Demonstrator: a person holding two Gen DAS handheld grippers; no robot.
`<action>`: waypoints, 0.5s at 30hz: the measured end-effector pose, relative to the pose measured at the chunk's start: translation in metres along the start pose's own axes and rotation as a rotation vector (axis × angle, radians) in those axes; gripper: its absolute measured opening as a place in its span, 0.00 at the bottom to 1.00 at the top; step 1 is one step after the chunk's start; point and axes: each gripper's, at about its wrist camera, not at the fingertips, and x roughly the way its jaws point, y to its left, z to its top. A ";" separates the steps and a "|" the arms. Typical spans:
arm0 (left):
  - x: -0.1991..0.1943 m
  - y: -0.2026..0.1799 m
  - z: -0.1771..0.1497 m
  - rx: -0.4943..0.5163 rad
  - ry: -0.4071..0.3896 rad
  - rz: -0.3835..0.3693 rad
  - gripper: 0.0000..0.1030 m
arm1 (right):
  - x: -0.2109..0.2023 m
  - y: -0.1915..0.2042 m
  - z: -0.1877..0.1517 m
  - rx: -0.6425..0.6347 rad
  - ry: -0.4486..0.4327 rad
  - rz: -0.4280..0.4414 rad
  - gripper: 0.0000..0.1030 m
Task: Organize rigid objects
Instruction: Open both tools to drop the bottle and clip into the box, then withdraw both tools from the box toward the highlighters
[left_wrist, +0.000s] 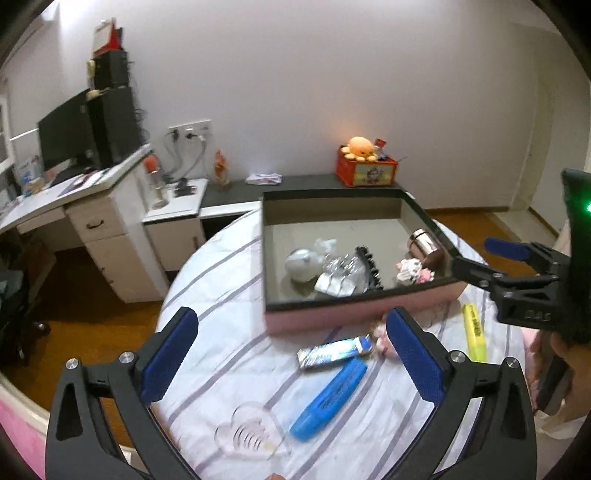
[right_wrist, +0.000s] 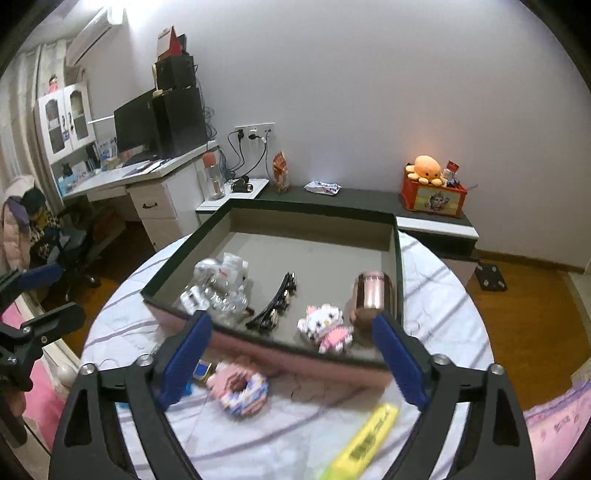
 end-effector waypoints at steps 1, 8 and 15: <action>-0.005 0.001 -0.005 -0.006 -0.002 0.009 1.00 | -0.006 0.001 -0.004 0.003 -0.005 -0.007 1.00; -0.038 0.005 -0.031 -0.100 -0.033 -0.030 1.00 | -0.040 0.011 -0.031 0.027 -0.054 -0.012 1.00; -0.058 -0.005 -0.047 -0.048 -0.028 -0.023 1.00 | -0.062 0.022 -0.051 0.030 -0.050 0.000 1.00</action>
